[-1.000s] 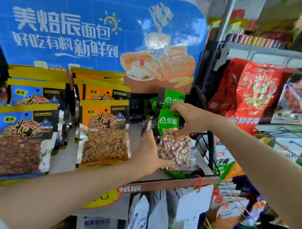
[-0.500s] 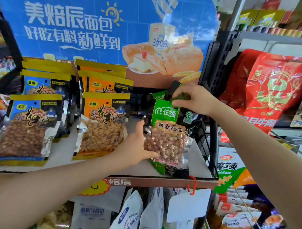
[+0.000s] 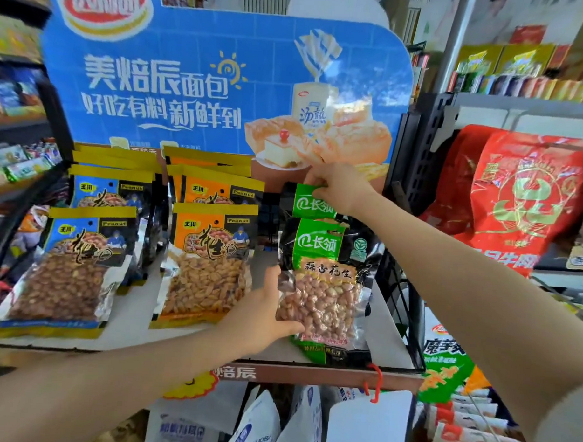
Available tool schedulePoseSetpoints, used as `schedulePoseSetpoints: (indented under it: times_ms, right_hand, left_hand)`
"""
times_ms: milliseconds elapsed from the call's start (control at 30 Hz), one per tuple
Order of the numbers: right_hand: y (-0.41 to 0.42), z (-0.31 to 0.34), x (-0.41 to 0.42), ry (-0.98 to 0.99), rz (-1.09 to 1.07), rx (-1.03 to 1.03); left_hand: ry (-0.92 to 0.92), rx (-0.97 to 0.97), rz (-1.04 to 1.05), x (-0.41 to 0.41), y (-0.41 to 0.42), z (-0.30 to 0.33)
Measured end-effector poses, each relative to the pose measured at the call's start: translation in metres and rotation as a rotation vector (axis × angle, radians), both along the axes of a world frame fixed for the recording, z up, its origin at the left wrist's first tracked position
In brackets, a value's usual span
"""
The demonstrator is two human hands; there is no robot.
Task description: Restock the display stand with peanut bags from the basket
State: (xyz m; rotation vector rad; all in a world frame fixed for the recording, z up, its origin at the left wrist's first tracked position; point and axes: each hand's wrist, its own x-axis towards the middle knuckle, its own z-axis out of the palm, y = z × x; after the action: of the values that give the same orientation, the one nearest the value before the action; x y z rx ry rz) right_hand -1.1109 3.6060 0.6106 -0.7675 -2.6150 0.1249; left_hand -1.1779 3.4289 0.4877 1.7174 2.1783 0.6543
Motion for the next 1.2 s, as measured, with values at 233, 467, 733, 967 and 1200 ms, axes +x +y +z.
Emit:
schedulePoseSetpoints:
  times_ms: [233, 467, 733, 967, 1200]
  right_hand:
    - [-0.003, 0.003, -0.008, -0.021, 0.001, 0.04]
    - [-0.005, 0.003, -0.001, -0.156, 0.101, 0.004]
    - [-0.006, -0.001, 0.008, -0.099, 0.103, -0.038]
    - [-0.012, -0.008, 0.014, -0.108, 0.087, -0.03]
    - [-0.037, -0.005, 0.019, 0.004, 0.036, 0.168]
  left_hand:
    - [-0.019, -0.004, -0.002, 0.002, 0.001, -0.003]
    - [-0.134, -0.03, 0.081, -0.002, 0.003, -0.003]
    - [-0.236, 0.063, 0.117, -0.007, 0.001, -0.009]
    - [-0.243, 0.096, 0.134, -0.013, -0.005, -0.006]
    - [0.149, 0.33, 0.126, -0.037, -0.014, 0.019]
